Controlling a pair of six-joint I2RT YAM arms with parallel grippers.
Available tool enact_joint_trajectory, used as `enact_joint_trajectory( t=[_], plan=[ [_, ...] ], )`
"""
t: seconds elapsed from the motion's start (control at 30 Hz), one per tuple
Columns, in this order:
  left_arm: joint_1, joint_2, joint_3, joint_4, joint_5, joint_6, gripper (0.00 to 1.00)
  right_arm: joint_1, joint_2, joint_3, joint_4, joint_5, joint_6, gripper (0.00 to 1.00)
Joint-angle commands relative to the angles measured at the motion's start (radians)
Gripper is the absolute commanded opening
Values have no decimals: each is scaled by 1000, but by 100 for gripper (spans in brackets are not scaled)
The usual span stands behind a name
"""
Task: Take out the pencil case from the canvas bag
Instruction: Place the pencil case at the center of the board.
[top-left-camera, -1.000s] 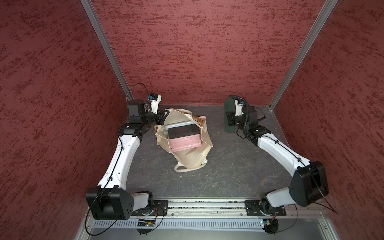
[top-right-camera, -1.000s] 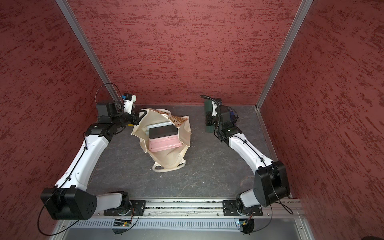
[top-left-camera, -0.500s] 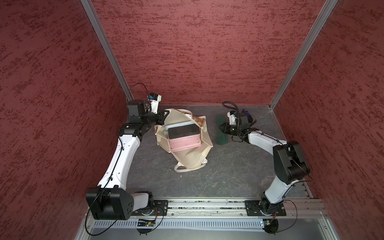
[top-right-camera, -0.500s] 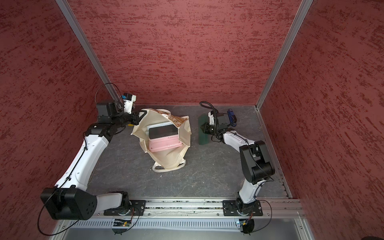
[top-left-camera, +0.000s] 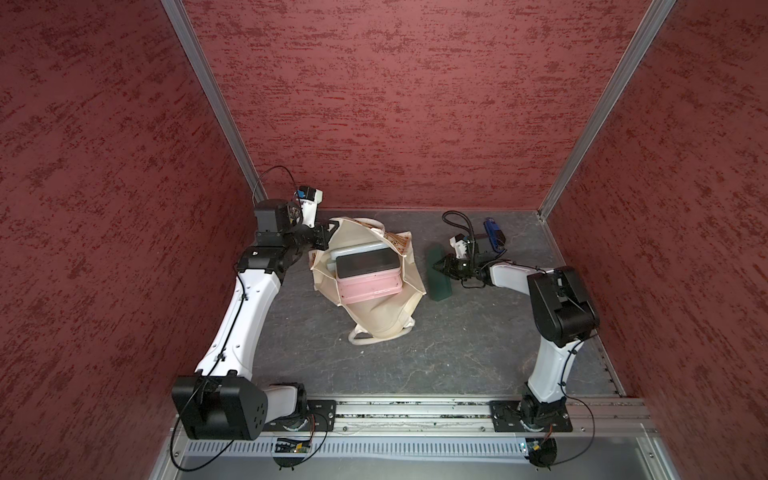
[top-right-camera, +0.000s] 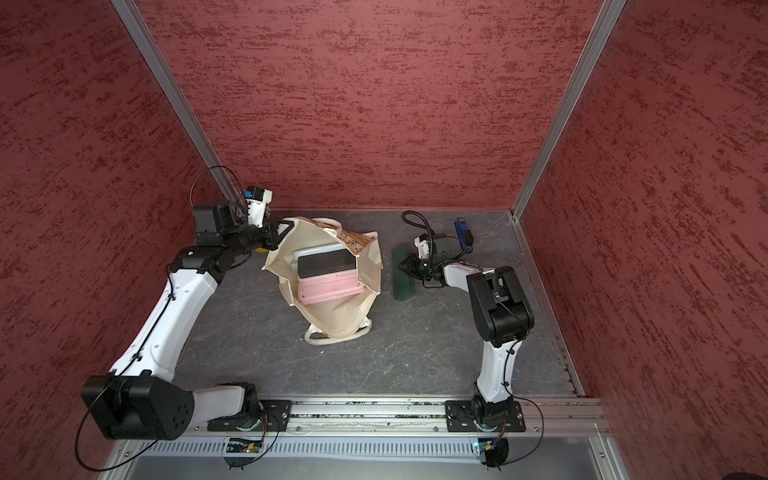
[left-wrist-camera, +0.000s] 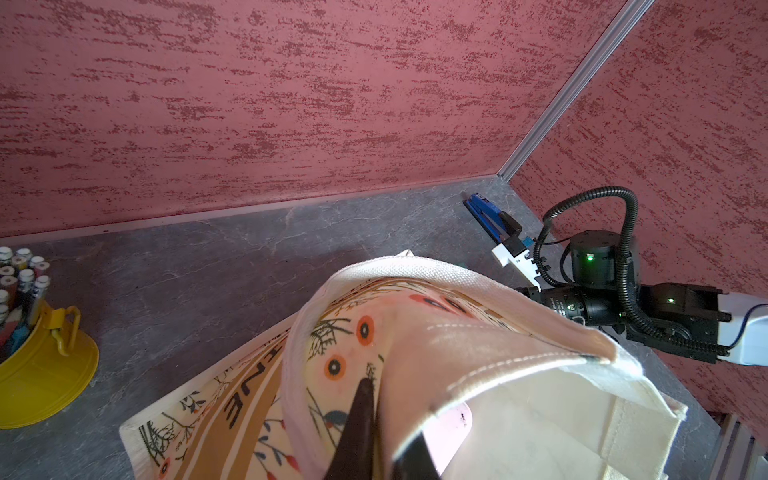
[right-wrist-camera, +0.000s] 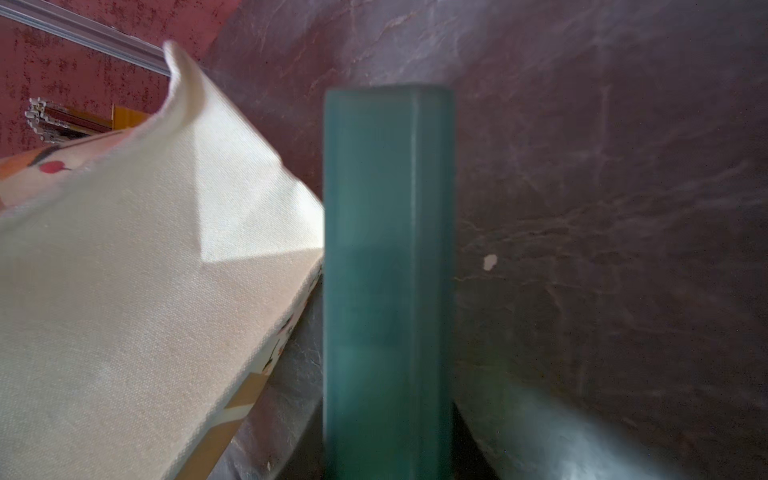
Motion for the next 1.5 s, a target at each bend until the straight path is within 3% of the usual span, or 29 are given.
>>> enact_joint_trajectory(
  t=[0.0, 0.17, 0.3, 0.57, 0.77, 1.47],
  plan=[
    [9, -16, -1, 37, 15, -20, 0, -12, 36, 50, 13, -84, 13, 0],
    [9, -11, -2, 39, 19, -24, 0, -30, 64, 60, -3, -93, -2, 7],
    [7, -5, -1, 42, 24, -32, 0, -46, 84, 65, -15, -104, -12, 23],
    [7, 10, 4, 43, 10, -46, 0, -61, 76, 80, -74, -51, -44, 40],
    [8, 13, 8, 42, 10, -50, 0, -63, 44, 86, -139, 24, -83, 60],
    [9, 6, 4, 45, 3, -52, 0, -62, -83, 88, -227, 163, -127, 62]
  ],
)
